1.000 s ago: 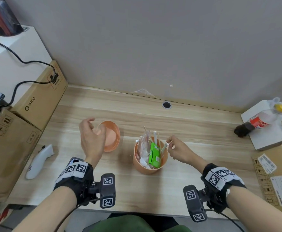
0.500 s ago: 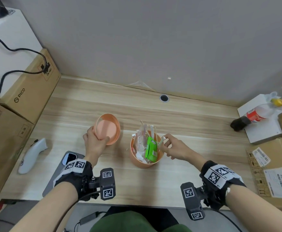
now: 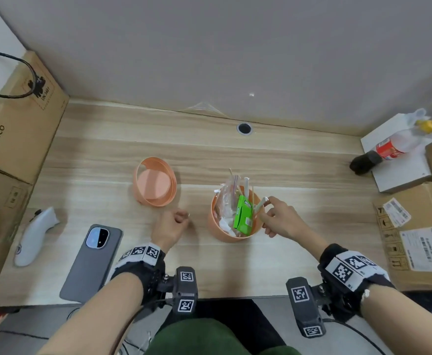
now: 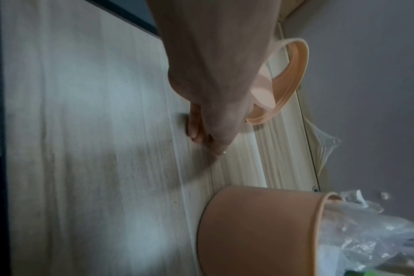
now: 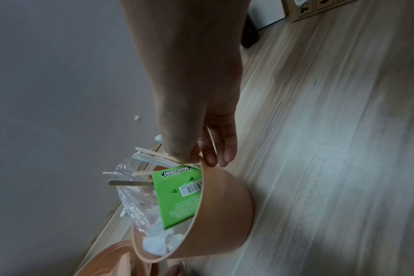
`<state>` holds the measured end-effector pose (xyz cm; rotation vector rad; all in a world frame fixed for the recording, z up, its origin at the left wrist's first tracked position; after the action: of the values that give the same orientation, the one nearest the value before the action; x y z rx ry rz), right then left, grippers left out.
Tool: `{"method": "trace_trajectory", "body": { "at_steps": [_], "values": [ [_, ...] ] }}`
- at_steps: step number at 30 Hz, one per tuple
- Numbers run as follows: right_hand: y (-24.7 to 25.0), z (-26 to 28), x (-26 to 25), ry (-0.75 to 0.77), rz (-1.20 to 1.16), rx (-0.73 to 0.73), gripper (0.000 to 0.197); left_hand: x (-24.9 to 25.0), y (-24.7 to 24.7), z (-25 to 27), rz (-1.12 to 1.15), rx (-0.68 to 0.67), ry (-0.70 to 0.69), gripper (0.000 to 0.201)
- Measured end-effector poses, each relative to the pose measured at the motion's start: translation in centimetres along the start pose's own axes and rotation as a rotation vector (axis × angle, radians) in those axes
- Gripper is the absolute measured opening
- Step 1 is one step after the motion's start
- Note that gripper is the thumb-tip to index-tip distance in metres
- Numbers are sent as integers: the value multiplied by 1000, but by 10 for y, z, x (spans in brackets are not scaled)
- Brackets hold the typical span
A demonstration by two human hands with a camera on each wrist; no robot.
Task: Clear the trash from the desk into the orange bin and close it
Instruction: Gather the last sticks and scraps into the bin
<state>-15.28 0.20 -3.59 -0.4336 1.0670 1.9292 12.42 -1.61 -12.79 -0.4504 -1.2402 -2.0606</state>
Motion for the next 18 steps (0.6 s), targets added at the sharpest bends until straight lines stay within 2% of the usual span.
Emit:
{"method": "trace_trajectory", "body": {
  "at_steps": [5,12,15,18],
  "values": [
    [-1,3,11,-6,-59,14,18,20,4,-7,-196,153,-57,15],
    [-1,1,10,-1,-61,5,16,29,-5,-6,-606,163,-211,24],
    [-1,0,8,-7,-48,-9,16,24,-9,-11,-532,63,-158,26],
    [-1,0,5,-13,-50,-22,15,15,-8,-17,-292,10,-161,23]
  ]
}}
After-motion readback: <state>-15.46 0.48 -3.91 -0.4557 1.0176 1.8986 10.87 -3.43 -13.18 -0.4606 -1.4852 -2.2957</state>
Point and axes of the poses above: each hand's wrist, its own z-axis away from the middle knuckle, its own y-axis out of the back of the hand, x = y × z, the point moved 5 cm from there along -z, towards the middle knuckle, and after that the axes turned 7 degrees about -z, right-handed, at the moved point
